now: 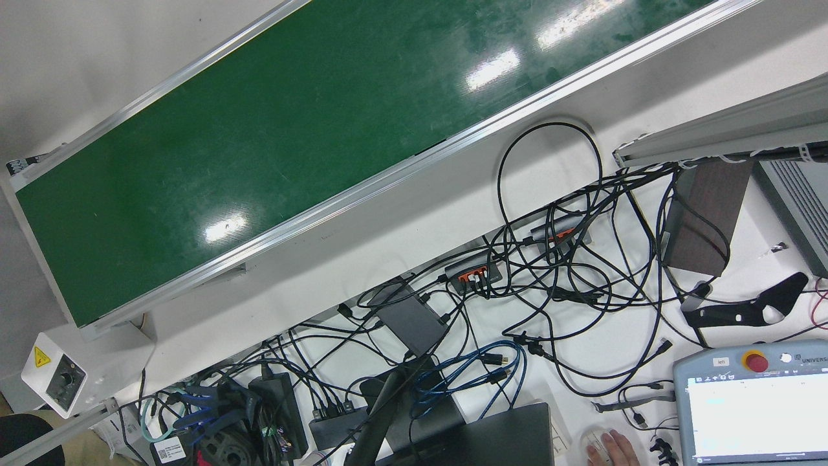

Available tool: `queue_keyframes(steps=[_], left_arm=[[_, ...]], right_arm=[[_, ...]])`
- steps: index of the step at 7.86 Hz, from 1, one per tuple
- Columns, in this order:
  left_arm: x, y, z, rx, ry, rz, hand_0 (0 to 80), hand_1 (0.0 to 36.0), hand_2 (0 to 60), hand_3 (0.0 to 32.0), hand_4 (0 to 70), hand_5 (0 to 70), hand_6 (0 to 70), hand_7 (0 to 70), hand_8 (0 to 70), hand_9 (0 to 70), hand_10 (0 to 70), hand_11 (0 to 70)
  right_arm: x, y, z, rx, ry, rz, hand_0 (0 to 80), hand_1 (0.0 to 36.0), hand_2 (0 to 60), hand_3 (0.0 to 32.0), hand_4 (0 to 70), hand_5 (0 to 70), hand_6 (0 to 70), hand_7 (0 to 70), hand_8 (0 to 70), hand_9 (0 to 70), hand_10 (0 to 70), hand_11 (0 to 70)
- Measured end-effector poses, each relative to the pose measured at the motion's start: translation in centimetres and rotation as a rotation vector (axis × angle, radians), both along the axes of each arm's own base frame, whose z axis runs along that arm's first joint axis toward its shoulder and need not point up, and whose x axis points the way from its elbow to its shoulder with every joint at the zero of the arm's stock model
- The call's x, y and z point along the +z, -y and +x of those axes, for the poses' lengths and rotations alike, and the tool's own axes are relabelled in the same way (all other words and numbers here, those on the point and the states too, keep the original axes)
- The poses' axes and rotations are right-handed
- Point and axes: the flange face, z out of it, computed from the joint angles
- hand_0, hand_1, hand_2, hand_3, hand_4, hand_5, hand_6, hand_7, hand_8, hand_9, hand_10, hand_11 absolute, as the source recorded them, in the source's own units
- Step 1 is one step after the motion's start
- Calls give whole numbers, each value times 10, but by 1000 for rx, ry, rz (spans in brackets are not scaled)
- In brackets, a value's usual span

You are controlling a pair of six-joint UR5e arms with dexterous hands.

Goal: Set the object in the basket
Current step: 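Close the left hand fingers around the drink bottle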

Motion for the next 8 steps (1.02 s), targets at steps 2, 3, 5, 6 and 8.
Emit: queue_keyframes(steps=[2,3,5,6,8], left_arm=[[-2,0,1,1,-1,2,530,107,0,4,147,268,30,15,114,123,79,128],[-3,0,2,2,-2,3,527,106,0,2,149,272,30,18,114,123,80,129],[-3,-2,5,6,-1,3,528,107,0,0,156,279,35,19,119,129,83,133],[-4,-3,9,11,-1,3,526,118,0,0,158,297,40,27,128,142,92,147],[-6,-5,13,17,-1,5,590,247,474,0,578,675,293,355,408,536,544,700]], right_arm=[[0,0,0,0,0,0,0,0,0,0,0,0,0,0,0,0,0,0],[0,0,0,0,0,0,0,0,0,0,0,0,0,0,0,0,0,0],[0,0,0,0,0,0,0,0,0,0,0,0,0,0,0,0,0,0],[0,0,0,0,0,0,0,0,0,0,0,0,0,0,0,0,0,0],[0,0,0,0,0,0,0,0,0,0,0,0,0,0,0,0,0,0]])
